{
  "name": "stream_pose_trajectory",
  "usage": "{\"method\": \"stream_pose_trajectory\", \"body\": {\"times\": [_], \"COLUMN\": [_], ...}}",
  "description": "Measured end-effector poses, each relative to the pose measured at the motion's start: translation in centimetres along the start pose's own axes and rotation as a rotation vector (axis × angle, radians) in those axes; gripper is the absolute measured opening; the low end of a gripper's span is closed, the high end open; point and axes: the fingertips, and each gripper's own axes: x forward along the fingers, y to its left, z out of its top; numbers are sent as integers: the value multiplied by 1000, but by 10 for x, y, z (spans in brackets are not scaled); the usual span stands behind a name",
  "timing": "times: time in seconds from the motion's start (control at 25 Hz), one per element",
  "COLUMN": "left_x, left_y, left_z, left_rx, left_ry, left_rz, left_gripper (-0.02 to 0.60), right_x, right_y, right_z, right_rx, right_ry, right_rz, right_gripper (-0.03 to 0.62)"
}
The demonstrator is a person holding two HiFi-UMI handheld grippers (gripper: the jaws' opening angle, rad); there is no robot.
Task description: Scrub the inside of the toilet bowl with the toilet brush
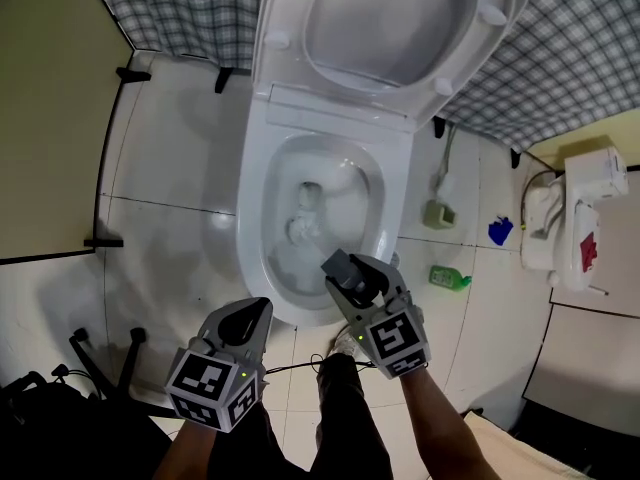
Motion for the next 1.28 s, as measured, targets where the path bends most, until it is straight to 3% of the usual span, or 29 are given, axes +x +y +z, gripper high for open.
{"method": "stream_pose_trajectory", "body": {"times": [0.36, 0.64, 0.76, 1.28], "left_x": [-9, -8, -5, 8], "left_y": [-7, 13, 13, 29], "left_z": [-7, -3, -5, 13], "left_rx": [35, 25, 20, 19], "left_ry": [10, 28, 37, 33], "left_rz": [6, 17, 13, 17], "left_gripper": [-6, -6, -6, -6], "right_x": [-54, -27, -17, 27], "right_y": [42, 7, -16, -81], "right_z": [16, 28, 36, 97], "right_rx": [186, 438, 497, 289], "right_ry": [-104, -224, -302, -396], "right_rz": [82, 12, -26, -131], "right_gripper": [219, 219, 219, 219]}}
